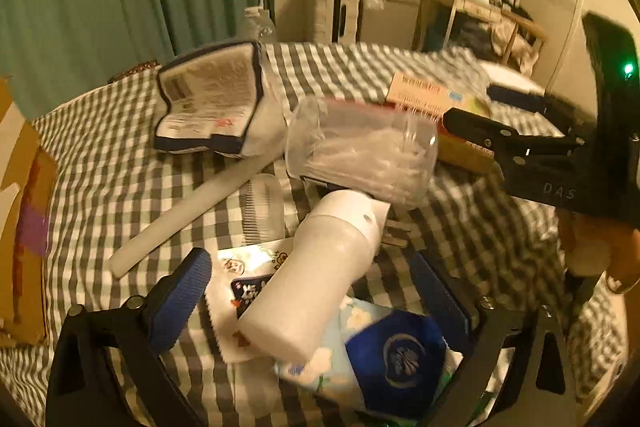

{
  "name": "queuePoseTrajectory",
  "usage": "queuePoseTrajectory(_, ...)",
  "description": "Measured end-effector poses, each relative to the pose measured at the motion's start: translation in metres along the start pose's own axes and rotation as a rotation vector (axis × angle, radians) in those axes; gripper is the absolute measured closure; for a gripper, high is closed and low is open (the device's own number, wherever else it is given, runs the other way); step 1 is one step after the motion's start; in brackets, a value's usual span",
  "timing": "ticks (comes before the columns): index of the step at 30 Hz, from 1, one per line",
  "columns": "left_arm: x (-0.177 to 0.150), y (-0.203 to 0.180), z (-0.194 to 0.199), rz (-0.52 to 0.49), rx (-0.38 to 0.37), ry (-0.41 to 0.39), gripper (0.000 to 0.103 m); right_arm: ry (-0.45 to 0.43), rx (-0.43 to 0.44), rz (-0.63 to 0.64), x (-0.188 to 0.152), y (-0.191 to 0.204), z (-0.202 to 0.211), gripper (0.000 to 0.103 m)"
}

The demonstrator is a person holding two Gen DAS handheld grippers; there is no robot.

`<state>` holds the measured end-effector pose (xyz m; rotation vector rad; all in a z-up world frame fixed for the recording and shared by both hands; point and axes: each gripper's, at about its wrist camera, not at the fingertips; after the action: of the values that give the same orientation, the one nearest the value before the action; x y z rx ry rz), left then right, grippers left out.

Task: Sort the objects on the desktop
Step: 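Grasp the white cylindrical device with the left gripper while the right gripper grasps the Amoxicillin box, then lift the white device and the Amoxicillin box with both grippers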

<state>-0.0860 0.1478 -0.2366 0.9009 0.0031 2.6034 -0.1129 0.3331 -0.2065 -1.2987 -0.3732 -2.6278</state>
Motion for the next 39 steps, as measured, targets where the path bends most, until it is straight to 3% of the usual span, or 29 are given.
queuePoseTrajectory(4,0.001,0.007,-0.02,0.05,-0.04,0.054,0.025,0.044,-0.016,0.081,-0.008,0.007,-0.019,0.014)
queuePoseTrajectory(6,0.002,0.007,-0.021,0.046,-0.027,0.041,0.031,0.036,-0.049,0.11,-0.011,0.009,-0.024,0.014)
queuePoseTrajectory(10,0.006,0.003,-0.021,0.029,0.006,0.045,0.057,0.036,-0.119,0.153,-0.013,0.013,-0.032,0.013)
queuePoseTrajectory(16,0.016,0.012,-0.027,0.089,0.009,0.05,0.058,0.029,-0.219,0.216,-0.019,0.027,-0.037,0.013)
queuePoseTrajectory(20,0.011,0.023,-0.021,0.134,0.049,0.041,0.058,0.061,-0.198,0.174,-0.021,0.023,-0.035,0.015)
queuePoseTrajectory(27,0.0,0.052,-0.013,0.249,0.078,0.029,0.058,0.094,-0.11,-0.031,-0.025,0.005,-0.007,0.017)
queuePoseTrajectory(33,-0.004,0.052,0.0,0.274,0.073,0.006,0.058,0.111,-0.135,-0.074,-0.033,0.002,0.015,0.018)
queuePoseTrajectory(39,-0.002,0.048,0.027,0.276,0.078,-0.066,0.058,0.107,-0.175,-0.117,-0.05,0.004,0.05,0.021)
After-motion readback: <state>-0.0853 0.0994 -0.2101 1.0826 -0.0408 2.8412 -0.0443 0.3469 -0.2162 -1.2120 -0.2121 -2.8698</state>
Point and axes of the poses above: each gripper's, at about its wrist camera, not at the fingertips, and z roughly against the way its jaws point, y to its left, x to its top, and after that the axes turned 13 degrees about -z, right-handed
